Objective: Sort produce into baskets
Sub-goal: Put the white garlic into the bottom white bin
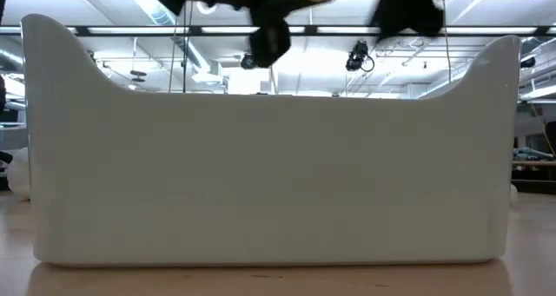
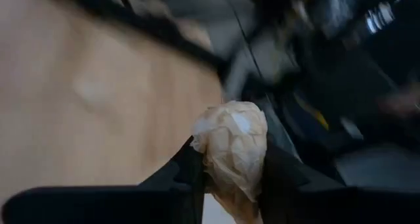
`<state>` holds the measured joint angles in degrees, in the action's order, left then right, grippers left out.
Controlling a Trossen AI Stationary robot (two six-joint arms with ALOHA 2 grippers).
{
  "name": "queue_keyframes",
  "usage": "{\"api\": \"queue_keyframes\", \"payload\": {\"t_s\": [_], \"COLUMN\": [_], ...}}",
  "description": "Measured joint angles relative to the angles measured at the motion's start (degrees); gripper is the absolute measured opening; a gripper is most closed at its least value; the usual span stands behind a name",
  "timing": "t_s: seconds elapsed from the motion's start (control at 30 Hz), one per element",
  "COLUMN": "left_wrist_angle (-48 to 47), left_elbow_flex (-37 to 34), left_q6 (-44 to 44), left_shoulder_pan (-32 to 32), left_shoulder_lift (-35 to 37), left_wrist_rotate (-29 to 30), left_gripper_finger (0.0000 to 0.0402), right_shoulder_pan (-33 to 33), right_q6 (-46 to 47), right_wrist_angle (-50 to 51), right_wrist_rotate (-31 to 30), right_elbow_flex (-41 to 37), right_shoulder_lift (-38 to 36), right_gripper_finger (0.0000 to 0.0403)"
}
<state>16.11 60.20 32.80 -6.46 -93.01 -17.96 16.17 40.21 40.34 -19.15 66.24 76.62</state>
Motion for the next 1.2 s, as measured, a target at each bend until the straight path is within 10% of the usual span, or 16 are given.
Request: {"api": "queue_keyframes", "payload": {"t_s": [0.17, 0.47, 0.9, 1.2], "left_wrist_angle": [-13.11, -11.94, -18.84, -16.98], "left_elbow_flex": [-0.01, -0.02, 0.00, 0.00], "left_q6": [-1.10, -8.35, -9.44, -0.56], "left_shoulder_pan": [-5.14, -10.98, -13.53, -12.20], "left_shoulder_lift": [-0.33, -0.40, -0.40, -0.40], "left_wrist_rotate": [-2.47, 3.78, 12.09, 12.42], "left_gripper_finger": [0.0156, 0.0181, 0.0233, 0.0281], "right_shoulder_pan": [-0.52, -0.46, 1.40, 1.00], "right_q6": [13.25, 25.51, 26.22, 24.12], "right_wrist_angle": [9.07, -4.04, -4.72, -4.81], "right_wrist_rotate": [6.94, 14.70, 15.86, 15.93], "right_elbow_flex": [-7.91, -25.42, -27.54, -27.54], "right_shoulder_lift": [0.09, 0.13, 0.11, 0.11], "right_gripper_finger": [0.0164, 0.0175, 0.0220, 0.0168]}}
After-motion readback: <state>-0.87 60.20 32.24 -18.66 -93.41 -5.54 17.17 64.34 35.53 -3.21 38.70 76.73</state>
